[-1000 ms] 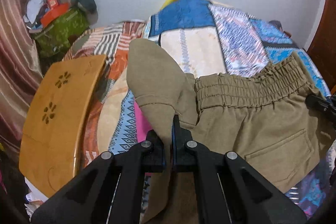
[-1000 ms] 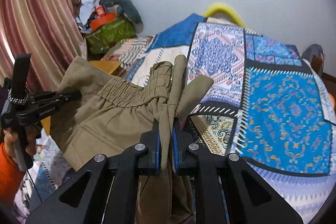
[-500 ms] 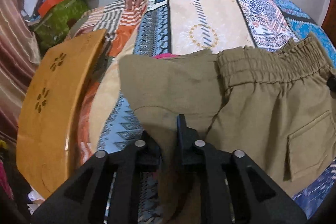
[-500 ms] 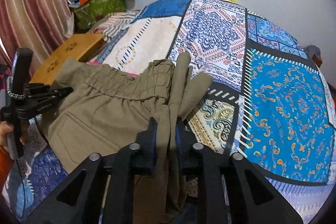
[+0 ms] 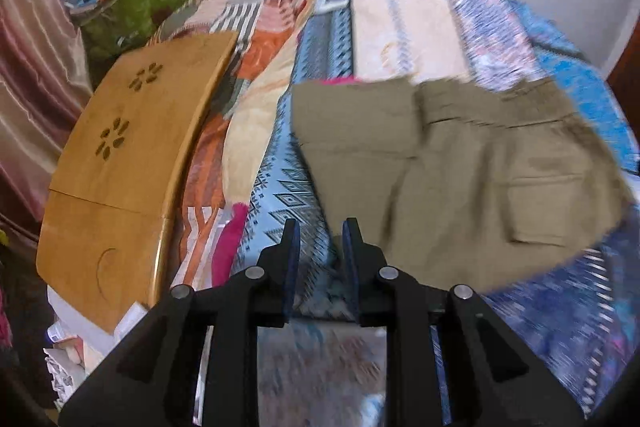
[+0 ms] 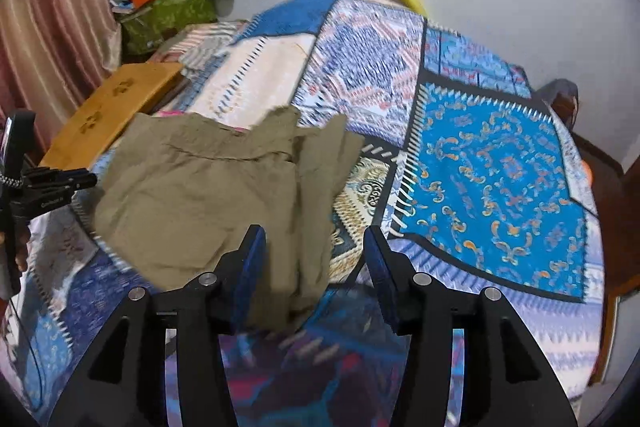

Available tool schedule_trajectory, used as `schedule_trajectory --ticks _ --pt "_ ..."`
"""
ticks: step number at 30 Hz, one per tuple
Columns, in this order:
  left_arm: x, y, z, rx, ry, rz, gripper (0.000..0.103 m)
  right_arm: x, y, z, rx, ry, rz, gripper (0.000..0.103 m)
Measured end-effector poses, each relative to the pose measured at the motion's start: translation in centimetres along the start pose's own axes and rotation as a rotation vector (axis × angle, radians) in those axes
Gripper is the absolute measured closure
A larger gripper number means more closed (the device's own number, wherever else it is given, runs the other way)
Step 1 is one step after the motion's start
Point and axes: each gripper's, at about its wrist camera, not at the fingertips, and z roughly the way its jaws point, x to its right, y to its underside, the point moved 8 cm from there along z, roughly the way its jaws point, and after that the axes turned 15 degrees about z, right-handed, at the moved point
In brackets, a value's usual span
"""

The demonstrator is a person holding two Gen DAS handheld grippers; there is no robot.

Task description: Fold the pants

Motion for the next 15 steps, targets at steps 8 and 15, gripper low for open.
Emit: schedule_trajectory --ticks 8,15 --pt "3.3 -1.1 -14.3 0.198 0.046 0.013 0.081 -4.5 -0.5 -10.9 0.165 -0.093 -0.036 0.056" --pt "7.0 -0.4 -30.7 0.470 0.029 0.045 0.078 -7.4 0.3 -22.9 0.363 -0.195 -0.050 0.056"
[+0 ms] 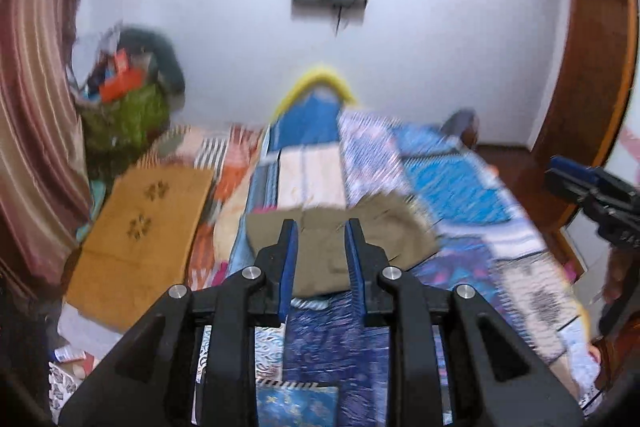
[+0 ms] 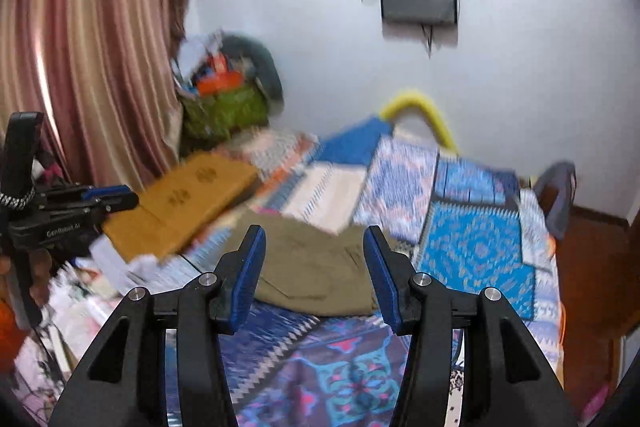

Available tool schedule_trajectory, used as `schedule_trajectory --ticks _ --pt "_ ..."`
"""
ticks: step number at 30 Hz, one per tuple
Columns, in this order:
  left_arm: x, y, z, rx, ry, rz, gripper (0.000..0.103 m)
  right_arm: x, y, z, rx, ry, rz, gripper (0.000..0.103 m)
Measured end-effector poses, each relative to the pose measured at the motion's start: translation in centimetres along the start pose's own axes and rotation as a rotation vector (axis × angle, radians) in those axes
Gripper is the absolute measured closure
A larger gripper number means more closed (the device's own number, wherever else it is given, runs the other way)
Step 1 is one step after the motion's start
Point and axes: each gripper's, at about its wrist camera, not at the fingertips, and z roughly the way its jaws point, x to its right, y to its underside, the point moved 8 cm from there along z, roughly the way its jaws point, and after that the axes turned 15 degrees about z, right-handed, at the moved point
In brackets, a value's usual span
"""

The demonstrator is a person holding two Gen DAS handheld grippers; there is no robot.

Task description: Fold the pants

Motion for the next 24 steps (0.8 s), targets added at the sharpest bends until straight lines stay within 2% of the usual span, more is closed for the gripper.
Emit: schedule_trajectory --ticks 5,9,11,14,15,17,18,19,21,24 --pt "3.0 -1.5 -9.0 0.159 -0.067 0.038 0.074 -2.6 -0.4 -7.6 0.120 -0.071 -0.016 0.056" --pt "5.7 -1.2 -14.9 0.280 -0.109 0.046 0.051 -4.3 0.5 -12.6 0.214 -0.091 -0.049 0.056" --pt "7.1 -0.6 -17.4 0.331 -0.127 0.046 0.050 -5.1 1.3 -14.6 0.255 -0.101 -0.063 0.056" --pt "8.3 0.3 -19.2 0.364 -0.114 0.031 0.045 -5.7 2.3 -16.0 0.298 -0.100 -0.078 0.056" --pt "8.6 0.6 -19.6 0.374 -0.115 0.026 0.040 -6.0 2.7 -16.5 0.309 -0.099 -0.081 0.056" --pt "9.3 1.2 -20.4 0.392 -0.131 0.043 0.025 -6.2 3.1 -16.9 0.326 -0.101 -0.081 0.056" --pt "9.6 1.5 -20.7 0.404 -0.134 0.047 0.011 -6.2 3.2 -16.9 0.335 -0.098 -0.080 0.051" --pt "9.6 1.8 -20.9 0.411 -0.135 0.040 0.003 -6.1 3.1 -16.6 0.341 -0.098 -0.075 0.046" --pt "9.6 2.4 -21.2 0.417 -0.144 0.031 0.001 -6.0 3.2 -16.7 0.360 -0.093 -0.059 0.027" --pt "9.7 2.8 -21.3 0.404 -0.175 0.046 0.000 -5.9 3.2 -16.4 0.365 -0.072 -0.048 0.015"
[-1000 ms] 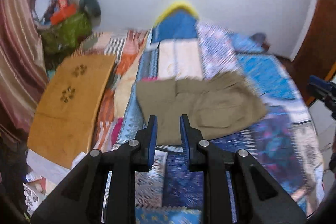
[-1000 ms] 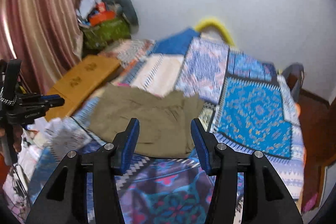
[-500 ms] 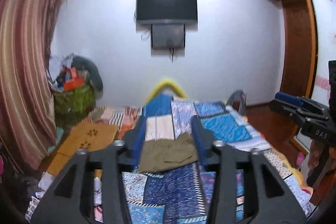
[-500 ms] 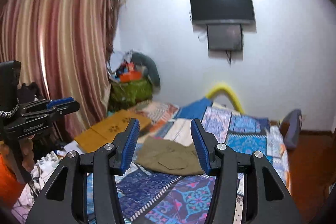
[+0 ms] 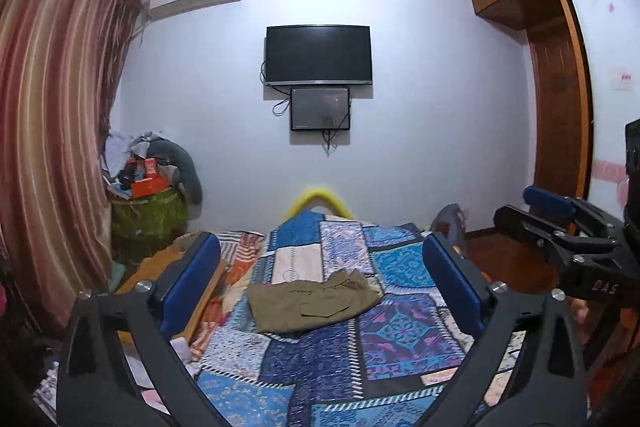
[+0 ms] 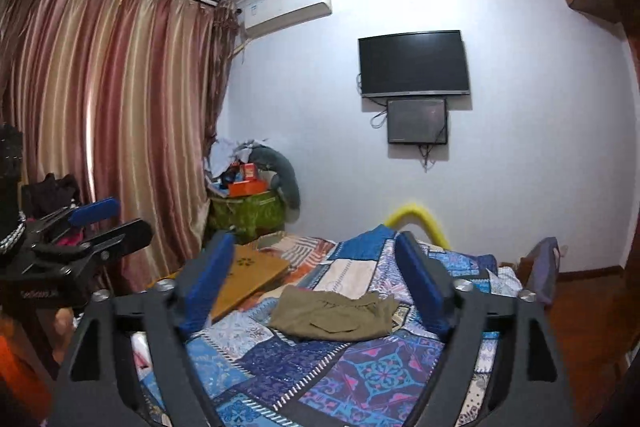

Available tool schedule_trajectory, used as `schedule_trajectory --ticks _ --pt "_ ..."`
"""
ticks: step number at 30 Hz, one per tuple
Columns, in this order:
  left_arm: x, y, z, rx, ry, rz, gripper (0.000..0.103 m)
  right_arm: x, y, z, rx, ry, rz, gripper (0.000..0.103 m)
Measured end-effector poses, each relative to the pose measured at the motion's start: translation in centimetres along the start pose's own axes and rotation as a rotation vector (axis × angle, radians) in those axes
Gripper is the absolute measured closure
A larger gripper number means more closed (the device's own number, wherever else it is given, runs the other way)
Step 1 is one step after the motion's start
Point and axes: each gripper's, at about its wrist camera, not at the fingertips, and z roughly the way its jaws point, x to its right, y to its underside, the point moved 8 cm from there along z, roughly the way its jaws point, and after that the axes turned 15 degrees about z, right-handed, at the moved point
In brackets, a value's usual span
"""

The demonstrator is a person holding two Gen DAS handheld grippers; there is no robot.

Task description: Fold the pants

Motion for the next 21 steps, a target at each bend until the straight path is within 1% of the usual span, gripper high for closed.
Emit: schedule_trajectory --ticks 2,6,11,21 --pt "0.0 0.2 0.2 -0.008 0.004 0.003 0.000 0.1 0.1 0.1 0.001 0.004 0.009 0.014" --pt "0.0 0.4 0.2 -0.013 0.019 -0.021 0.000 0.2 0.3 0.1 0.017 0.024 0.015 0.001" --pt "-0.3 0.7 0.8 -0.019 0.017 -0.038 0.000 0.1 1.1 -1.2 0.015 0.034 0.012 0.001" --pt "0.1 1.3 1.3 -0.032 0.019 -0.038 0.000 0.2 1.7 -1.9 0.003 0.038 0.017 0.001"
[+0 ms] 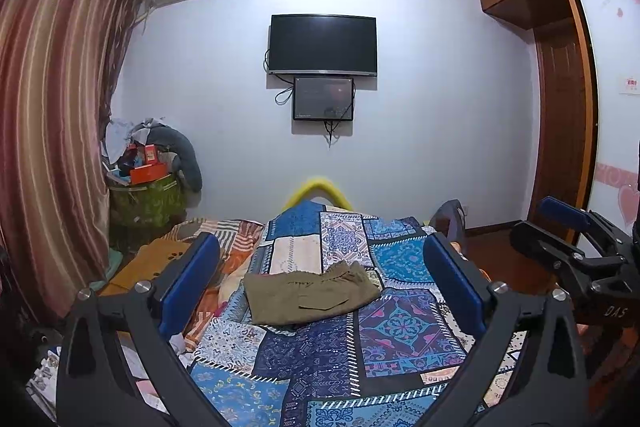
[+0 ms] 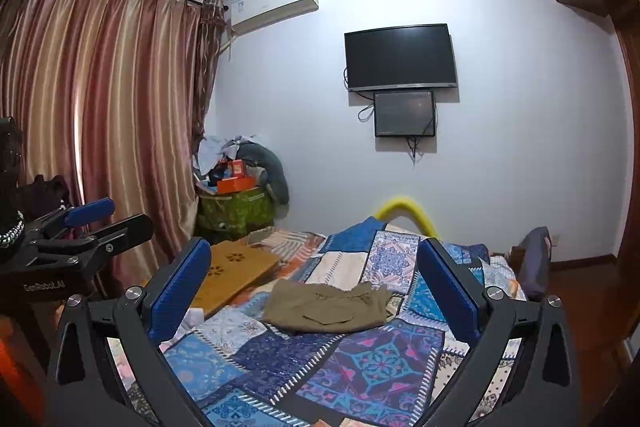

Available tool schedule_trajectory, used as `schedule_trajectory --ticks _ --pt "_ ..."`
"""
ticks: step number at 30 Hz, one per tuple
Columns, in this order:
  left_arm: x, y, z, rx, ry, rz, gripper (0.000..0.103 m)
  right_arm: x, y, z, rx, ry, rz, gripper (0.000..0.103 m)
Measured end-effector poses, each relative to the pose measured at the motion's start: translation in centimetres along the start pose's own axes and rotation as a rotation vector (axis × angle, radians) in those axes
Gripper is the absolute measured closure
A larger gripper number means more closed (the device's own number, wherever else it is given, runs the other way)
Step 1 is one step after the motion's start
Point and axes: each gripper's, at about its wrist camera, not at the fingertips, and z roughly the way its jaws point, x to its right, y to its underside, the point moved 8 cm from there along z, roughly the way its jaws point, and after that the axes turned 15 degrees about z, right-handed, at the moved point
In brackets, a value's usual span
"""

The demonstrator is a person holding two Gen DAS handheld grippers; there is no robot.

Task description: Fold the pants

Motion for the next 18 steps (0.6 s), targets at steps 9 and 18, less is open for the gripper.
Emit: schedule_trajectory --ticks 9,18 --pt "-0.07 0.31 0.33 -0.009 0.011 -0.008 0.000 0.17 -0.04 -0.17 -0.009 0.005 0.012 0.001" --pt "-0.09 0.29 0.30 -0.012 0.018 -0.009 0.000 0.34 -0.14 -0.47 -0.013 0.009 0.017 0.001"
